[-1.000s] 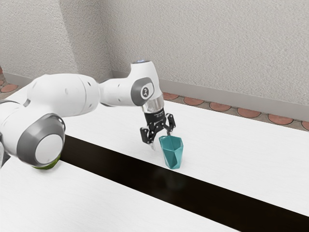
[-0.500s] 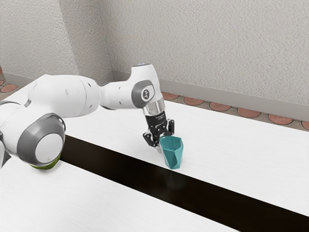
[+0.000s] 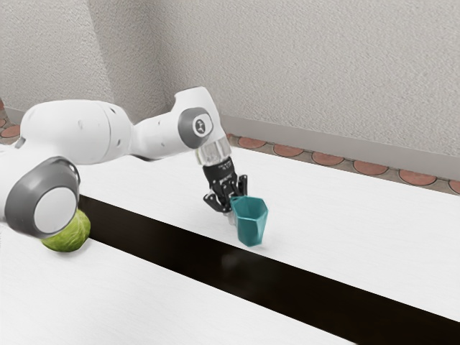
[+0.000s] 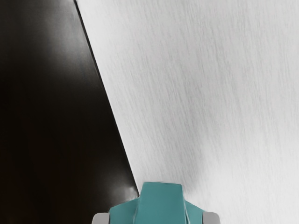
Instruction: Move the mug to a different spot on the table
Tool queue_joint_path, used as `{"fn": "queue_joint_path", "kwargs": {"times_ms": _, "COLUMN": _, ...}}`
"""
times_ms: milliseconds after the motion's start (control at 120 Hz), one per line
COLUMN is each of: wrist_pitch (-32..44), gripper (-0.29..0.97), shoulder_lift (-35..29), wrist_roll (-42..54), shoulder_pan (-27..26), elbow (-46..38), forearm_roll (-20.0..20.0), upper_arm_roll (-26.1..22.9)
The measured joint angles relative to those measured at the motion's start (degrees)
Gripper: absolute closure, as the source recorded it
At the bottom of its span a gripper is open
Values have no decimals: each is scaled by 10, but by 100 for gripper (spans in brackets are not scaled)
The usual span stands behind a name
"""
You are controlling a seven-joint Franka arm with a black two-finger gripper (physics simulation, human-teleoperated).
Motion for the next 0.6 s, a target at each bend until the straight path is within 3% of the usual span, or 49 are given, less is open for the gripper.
{"fn": "queue_joint_path", "kwargs": {"times_ms": 350, "wrist_pitch": 19, "gripper": 67, "shoulder_lift": -157, "wrist_roll": 14, "shoulder_pan": 2, "elbow": -217, "forearm_roll": -40, "upper_arm_roll": 79}}
{"fn": "queue_joint_path", "kwargs": {"times_ms": 600, "wrist_pitch": 60, "gripper": 74, "shoulder_lift": -175, "wrist_roll": 36, "shoulder_pan": 4, "elbow": -285, "forearm_roll": -58, "upper_arm_roll": 126}}
